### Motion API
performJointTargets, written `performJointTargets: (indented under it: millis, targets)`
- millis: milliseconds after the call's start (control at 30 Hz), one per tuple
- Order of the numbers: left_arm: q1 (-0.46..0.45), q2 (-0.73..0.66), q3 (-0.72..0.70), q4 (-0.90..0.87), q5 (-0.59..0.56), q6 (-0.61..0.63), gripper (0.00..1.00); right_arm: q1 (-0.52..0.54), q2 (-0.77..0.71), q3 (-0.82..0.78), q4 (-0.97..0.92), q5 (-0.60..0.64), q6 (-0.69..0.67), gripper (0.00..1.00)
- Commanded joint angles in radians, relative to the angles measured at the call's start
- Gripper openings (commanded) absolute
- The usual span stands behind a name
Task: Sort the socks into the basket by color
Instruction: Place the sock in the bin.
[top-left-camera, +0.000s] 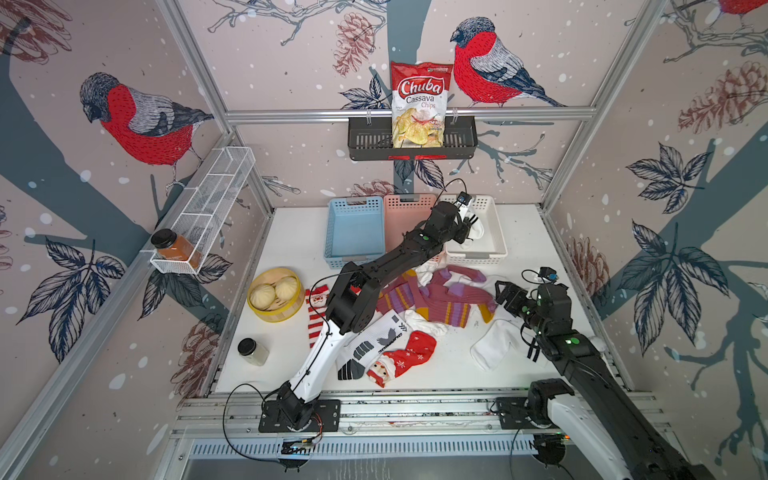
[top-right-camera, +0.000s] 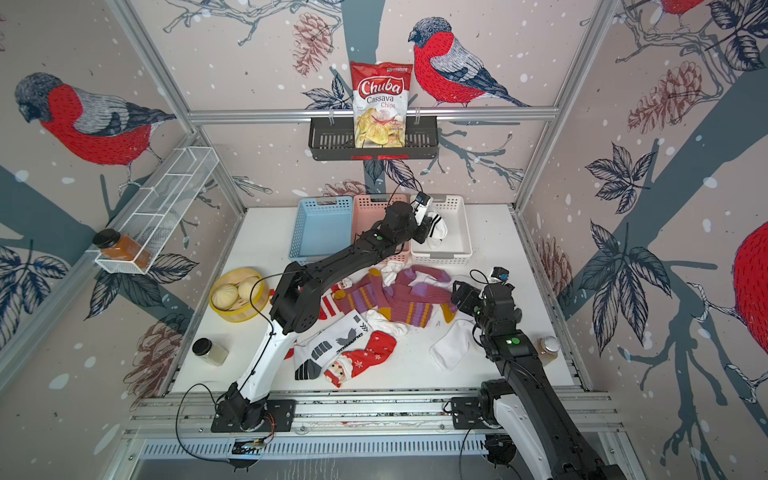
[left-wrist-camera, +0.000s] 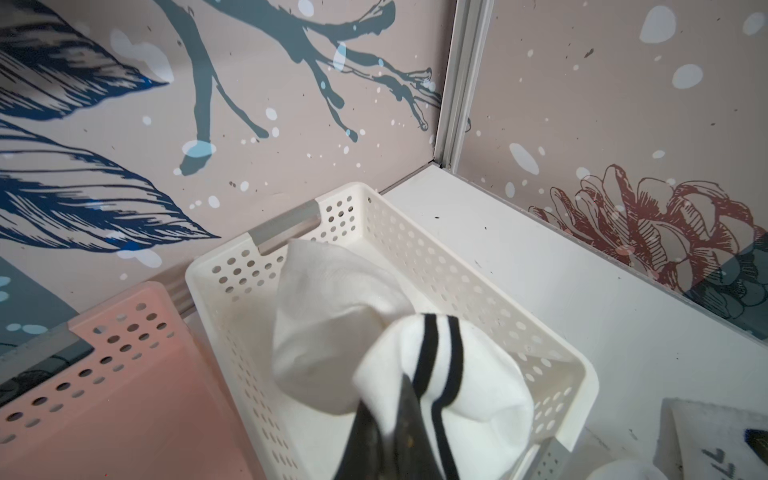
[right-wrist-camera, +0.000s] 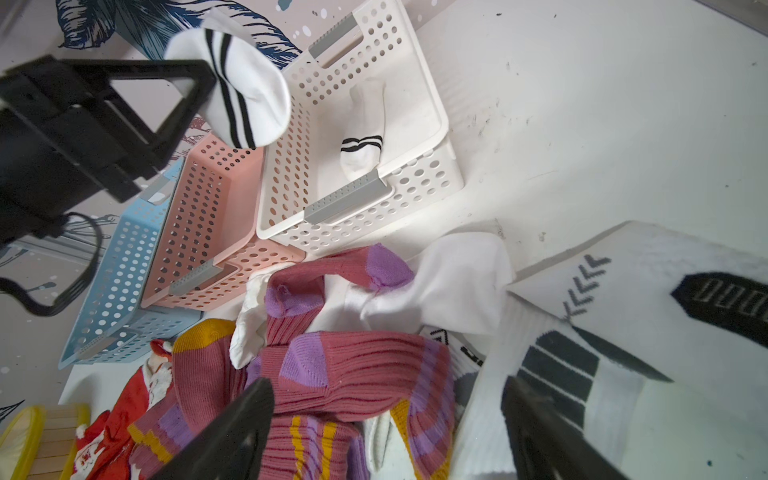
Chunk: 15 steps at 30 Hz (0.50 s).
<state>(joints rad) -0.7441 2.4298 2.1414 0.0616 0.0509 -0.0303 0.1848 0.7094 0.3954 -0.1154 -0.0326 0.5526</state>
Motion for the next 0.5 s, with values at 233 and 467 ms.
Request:
performJointTargets:
  millis: [233, 467]
  targets:
    - [0.028, 0.078, 0.060, 0.015, 0.066, -0.050, 0.16, 0.029, 0.005, 0.023, -0.013, 0.023, 0.005, 0.89]
    - [0.037, 0.069, 0.044, 0.006, 0.072, -0.043, 0.40, 0.055, 0.039, 0.034, 0.006, 0.026, 0.009, 0.89]
